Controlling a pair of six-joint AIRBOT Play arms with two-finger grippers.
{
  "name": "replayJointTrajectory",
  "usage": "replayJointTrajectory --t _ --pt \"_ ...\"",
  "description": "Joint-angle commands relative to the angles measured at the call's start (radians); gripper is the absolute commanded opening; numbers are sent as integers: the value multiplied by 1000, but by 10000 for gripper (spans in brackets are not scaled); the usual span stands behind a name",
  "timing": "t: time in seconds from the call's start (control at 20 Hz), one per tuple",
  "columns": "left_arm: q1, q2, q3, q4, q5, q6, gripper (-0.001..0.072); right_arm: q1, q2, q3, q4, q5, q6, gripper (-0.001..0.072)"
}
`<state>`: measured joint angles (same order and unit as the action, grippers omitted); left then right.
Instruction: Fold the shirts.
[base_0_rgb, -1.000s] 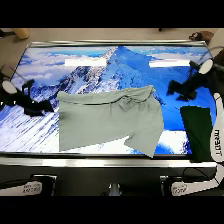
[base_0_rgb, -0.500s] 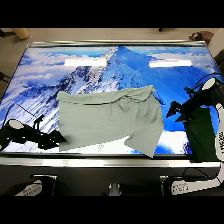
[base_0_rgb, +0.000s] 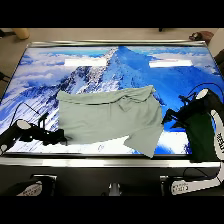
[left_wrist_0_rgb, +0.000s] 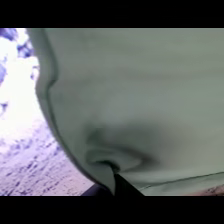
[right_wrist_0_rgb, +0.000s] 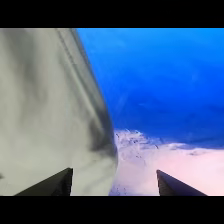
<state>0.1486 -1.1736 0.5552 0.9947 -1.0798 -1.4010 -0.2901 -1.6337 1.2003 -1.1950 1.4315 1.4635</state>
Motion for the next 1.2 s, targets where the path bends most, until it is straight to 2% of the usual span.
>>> replayJointTrajectory --t 0.0,0.05,0.1,0.15,0.2,0.35,0.45,0.6,0.7,0.8,0.85,0.95,1.15 --pt "-7 40 44 -27 -22 4 19 13 -34 -47 114 -72 -28 534" --pt "-7 47 59 -27 -30 2 19 32 -53 -47 110 -71 -29 525" --pt "-6 49 82 -27 -46 2 19 48 -64 -47 108 -87 -29 346" --pt "-5 49 121 -27 -75 3 19 59 -66 -46 114 -105 -27 80" --pt "-5 50 170 -27 -103 6 19 66 -60 -36 147 -95 -31 26" --pt "-4 103 418 -3 -116 6 17 69 34 117 187 -23 -74 23" --pt "-4 174 692 51 -77 3 17 69 164 316 180 -31 -73 23" --pt "-5 264 1197 166 3 -16 19 69 443 672 123 -124 -73 24" --pt "-5 321 1424 184 39 -40 19 69 652 766 38 -291 -65 24" --pt "-5 385 1489 184 47 -64 19 69 811 765 7 -387 -56 24" --pt "-5 415 1478 185 43 -93 19 69 858 765 -5 -373 -42 24" --pt "-5 442 1447 185 13 -95 19 69 899 765 -35 -312 -39 24" --pt "-5 418 1419 269 -78 -95 18 69 881 765 -156 -237 26 24"
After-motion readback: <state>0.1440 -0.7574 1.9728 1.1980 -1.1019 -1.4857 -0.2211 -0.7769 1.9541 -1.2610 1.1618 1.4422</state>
